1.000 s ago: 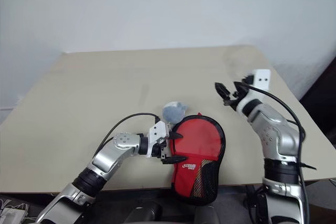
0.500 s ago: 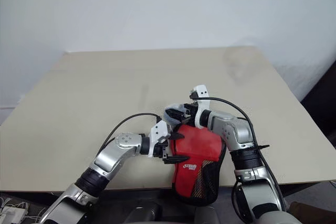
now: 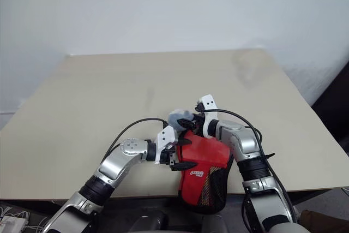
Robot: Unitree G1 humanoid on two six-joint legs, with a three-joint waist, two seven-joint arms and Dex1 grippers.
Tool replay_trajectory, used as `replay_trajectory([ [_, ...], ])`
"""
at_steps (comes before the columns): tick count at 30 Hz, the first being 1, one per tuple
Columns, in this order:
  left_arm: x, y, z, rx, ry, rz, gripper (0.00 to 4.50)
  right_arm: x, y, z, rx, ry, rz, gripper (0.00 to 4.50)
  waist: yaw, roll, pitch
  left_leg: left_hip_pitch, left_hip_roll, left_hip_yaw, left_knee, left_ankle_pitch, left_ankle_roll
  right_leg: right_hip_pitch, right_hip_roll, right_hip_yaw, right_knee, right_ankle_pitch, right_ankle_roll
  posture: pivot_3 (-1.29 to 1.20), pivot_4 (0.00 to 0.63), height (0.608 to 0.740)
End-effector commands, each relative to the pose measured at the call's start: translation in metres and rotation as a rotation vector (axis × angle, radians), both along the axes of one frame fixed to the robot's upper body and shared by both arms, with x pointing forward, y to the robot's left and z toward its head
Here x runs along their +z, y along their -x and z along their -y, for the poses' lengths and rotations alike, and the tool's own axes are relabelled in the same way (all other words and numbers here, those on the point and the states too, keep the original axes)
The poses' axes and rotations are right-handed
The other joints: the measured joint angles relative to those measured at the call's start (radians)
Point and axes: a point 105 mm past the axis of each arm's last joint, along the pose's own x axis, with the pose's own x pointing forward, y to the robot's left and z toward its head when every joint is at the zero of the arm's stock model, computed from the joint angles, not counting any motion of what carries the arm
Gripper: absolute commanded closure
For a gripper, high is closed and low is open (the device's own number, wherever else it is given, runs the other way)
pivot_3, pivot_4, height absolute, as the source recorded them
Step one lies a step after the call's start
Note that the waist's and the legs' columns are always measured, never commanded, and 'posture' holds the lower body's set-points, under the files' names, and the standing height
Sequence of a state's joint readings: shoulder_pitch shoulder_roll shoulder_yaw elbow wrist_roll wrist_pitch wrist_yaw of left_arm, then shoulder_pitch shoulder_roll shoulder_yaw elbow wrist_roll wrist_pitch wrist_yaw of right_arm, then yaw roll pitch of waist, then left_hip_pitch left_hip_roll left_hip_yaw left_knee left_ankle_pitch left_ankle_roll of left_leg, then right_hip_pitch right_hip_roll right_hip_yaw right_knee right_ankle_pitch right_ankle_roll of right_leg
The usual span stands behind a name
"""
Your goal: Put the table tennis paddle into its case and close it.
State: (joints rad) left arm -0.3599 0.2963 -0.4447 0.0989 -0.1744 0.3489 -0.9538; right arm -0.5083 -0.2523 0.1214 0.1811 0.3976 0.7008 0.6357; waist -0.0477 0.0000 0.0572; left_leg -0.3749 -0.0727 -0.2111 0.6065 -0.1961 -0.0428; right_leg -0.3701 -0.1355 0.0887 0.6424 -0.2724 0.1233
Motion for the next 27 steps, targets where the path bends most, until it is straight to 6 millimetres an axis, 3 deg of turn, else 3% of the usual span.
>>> replay_trajectory([
  [1, -0.023, 0.007, -0.005, 0.017, -0.063, -0.088, 0.00, 0.018, -0.002, -0.007, 0.013, -0.027, 0.085, 3.54, 0.000, 0.000, 0.000, 0.000, 0.000, 0.000, 0.000, 0.000, 0.000, 0.000, 0.000, 0.000, 0.000, 0.000, 0.000, 0.00, 0.000, 0.740],
  [4, -0.023, 0.007, -0.005, 0.016, -0.065, -0.090, 0.00, 0.026, -0.005, -0.008, -0.008, -0.049, 0.107, 4.47, 0.000, 0.000, 0.000, 0.000, 0.000, 0.000, 0.000, 0.000, 0.000, 0.000, 0.000, 0.000, 0.000, 0.000, 0.000, 0.00, 0.000, 0.740],
  [10, -0.023, 0.006, -0.006, 0.022, -0.068, -0.096, 0.00, 0.056, -0.039, 0.001, -0.220, -0.142, 0.194, 4.47, 0.000, 0.000, 0.000, 0.000, 0.000, 0.000, 0.000, 0.000, 0.000, 0.000, 0.000, 0.000, 0.001, 0.000, 0.000, 0.00, 0.000, 0.740],
  [15, -0.023, 0.004, -0.006, 0.024, -0.068, -0.097, 0.00, 0.059, -0.066, 0.021, -0.413, -0.086, 0.236, 4.47, 0.001, 0.000, 0.000, 0.000, 0.000, 0.000, 0.000, 0.000, 0.000, 0.000, 0.001, 0.000, 0.001, 0.000, 0.000, 0.00, 0.000, 0.740],
  [20, -0.023, 0.002, -0.007, 0.026, -0.074, -0.091, 0.00, 0.064, -0.074, 0.062, -0.518, -0.039, 0.284, 4.47, 0.000, 0.001, 0.000, 0.000, 0.000, 0.000, 0.000, 0.000, 0.000, 0.000, 0.001, 0.001, 0.001, 0.000, 0.000, 0.00, 0.000, 0.740],
  [27, -0.023, 0.001, -0.008, 0.027, -0.075, -0.087, 0.00, 0.058, -0.051, 0.121, -0.588, 0.022, 0.278, 4.47, 0.000, 0.001, 0.000, 0.000, 0.000, 0.000, 0.001, 0.000, 0.000, 0.000, 0.000, 0.001, 0.001, 0.000, 0.000, 0.00, 0.000, 0.740],
])
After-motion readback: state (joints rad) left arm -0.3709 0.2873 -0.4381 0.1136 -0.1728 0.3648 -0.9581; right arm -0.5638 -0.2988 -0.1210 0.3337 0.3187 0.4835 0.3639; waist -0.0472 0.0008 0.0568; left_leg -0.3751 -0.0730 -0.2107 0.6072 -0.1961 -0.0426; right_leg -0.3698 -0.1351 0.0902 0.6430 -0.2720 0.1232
